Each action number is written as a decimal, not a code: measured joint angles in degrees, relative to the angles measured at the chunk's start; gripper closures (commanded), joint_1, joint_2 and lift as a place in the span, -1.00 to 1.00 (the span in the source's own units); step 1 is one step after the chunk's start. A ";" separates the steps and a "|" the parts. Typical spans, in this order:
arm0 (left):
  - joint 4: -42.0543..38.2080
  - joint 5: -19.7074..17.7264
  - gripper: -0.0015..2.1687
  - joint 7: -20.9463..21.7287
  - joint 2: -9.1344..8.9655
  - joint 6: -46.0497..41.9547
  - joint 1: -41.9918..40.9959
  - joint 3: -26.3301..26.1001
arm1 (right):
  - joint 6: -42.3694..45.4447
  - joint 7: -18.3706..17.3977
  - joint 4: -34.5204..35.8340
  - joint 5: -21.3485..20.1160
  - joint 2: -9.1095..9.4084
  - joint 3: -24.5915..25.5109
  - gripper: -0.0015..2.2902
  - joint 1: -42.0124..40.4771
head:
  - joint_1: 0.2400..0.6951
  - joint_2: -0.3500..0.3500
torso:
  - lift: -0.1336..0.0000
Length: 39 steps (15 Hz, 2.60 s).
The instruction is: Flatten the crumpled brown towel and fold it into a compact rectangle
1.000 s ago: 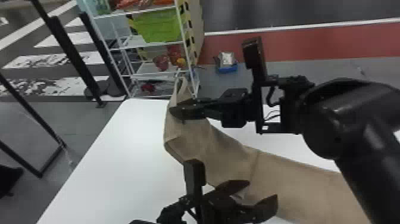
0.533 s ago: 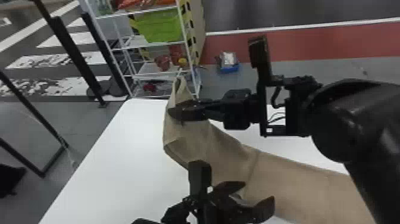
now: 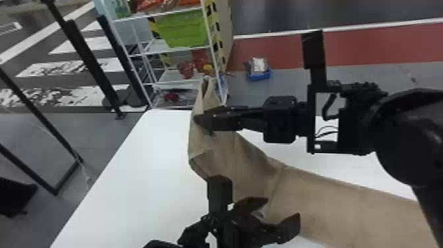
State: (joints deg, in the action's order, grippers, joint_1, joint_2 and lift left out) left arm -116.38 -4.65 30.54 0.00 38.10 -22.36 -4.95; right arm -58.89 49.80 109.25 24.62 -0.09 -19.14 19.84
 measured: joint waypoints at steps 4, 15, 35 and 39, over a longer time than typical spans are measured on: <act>-0.12 -0.23 -0.92 0.37 0.00 -0.38 -0.60 1.19 | -0.34 1.81 2.01 1.70 0.00 5.67 -0.14 -3.76 | 1.00 0.65 | -0.85; 0.35 -0.63 -0.92 0.66 0.00 -1.40 -0.54 2.46 | -1.29 10.51 9.74 10.62 -6.62 27.62 -0.14 -21.33 | 1.00 0.12 | -0.85; 0.50 -0.90 -0.92 0.04 0.00 -0.93 0.22 1.34 | 30.19 28.06 14.39 -8.68 -20.43 33.80 -0.83 -26.90 | 1.00 -0.39 | -0.85; 0.32 -0.69 -0.92 -0.61 0.00 -0.94 0.21 1.23 | 41.78 28.08 18.19 -23.00 -29.88 27.93 -0.86 -27.67 | 1.00 -0.38 | -0.85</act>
State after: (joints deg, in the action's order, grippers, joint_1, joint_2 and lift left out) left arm -116.06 -5.34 29.93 0.00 37.17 -22.15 -3.73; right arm -17.11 77.87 127.45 1.62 -29.97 8.79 -7.83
